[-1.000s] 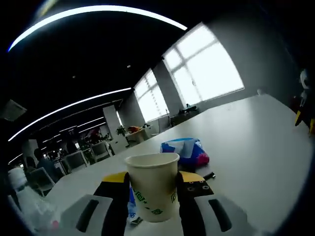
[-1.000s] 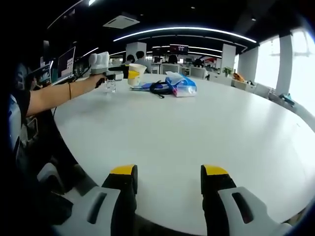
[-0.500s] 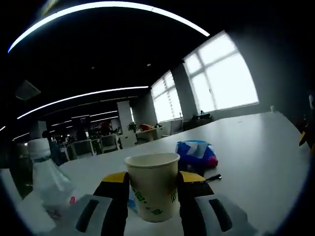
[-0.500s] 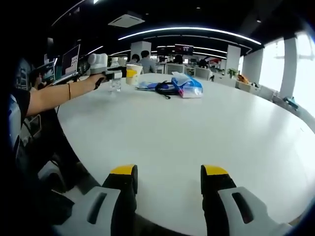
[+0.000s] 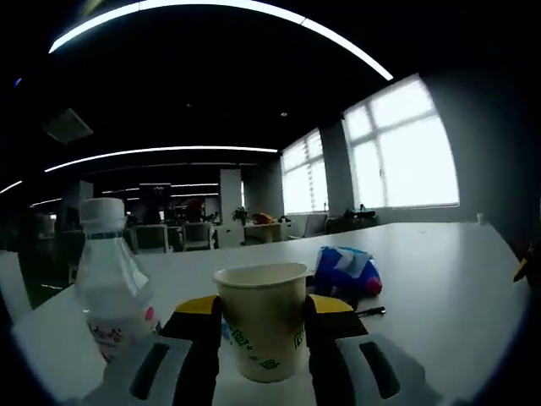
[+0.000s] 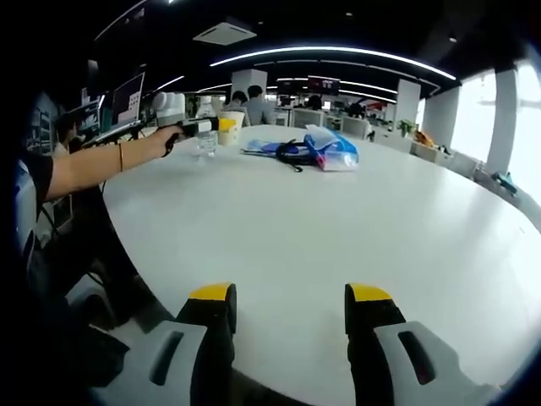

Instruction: Arrange the tabletop items into an orderly group along one side of the table until the central work area is clear of visible clutter.

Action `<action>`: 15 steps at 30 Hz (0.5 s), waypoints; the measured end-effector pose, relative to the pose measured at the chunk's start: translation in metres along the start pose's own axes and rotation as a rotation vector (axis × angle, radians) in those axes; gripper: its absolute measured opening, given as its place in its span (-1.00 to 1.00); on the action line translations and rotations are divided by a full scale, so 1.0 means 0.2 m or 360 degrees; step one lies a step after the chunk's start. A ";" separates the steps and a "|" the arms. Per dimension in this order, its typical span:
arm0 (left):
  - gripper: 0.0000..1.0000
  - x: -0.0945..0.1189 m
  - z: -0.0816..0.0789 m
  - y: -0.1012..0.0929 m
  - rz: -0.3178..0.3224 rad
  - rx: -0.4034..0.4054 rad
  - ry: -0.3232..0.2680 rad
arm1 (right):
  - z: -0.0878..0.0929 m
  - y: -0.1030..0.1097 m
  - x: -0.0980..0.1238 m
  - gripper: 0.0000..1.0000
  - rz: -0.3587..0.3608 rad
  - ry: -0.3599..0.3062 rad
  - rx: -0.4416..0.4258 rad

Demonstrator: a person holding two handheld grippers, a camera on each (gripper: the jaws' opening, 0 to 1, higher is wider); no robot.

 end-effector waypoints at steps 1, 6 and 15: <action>-0.24 0.00 0.01 0.00 -0.0004 -0.0019 0.0012 | 0.00 0.00 0.00 -0.01 -0.0001 0.0004 0.0001; -0.24 0.00 0.02 0.00 -0.0002 -0.0044 -0.0004 | 0.00 0.00 0.00 -0.01 -0.0001 0.0003 0.0000; -0.23 -0.01 0.08 0.02 -0.0031 -0.0079 0.0060 | 0.02 -0.02 0.01 -0.02 0.0013 0.0004 -0.0011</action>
Point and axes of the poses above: the point that each gripper's makers call its tool centre point, and the gripper's own axes: x roughly backward along the fingers, y roughly to its left, z roughly out of its underside, the point moved 4 cm from there along x, roughly backward along the fingers, and after that the axes turned 2 degrees about -y, right-handed, at the moved point
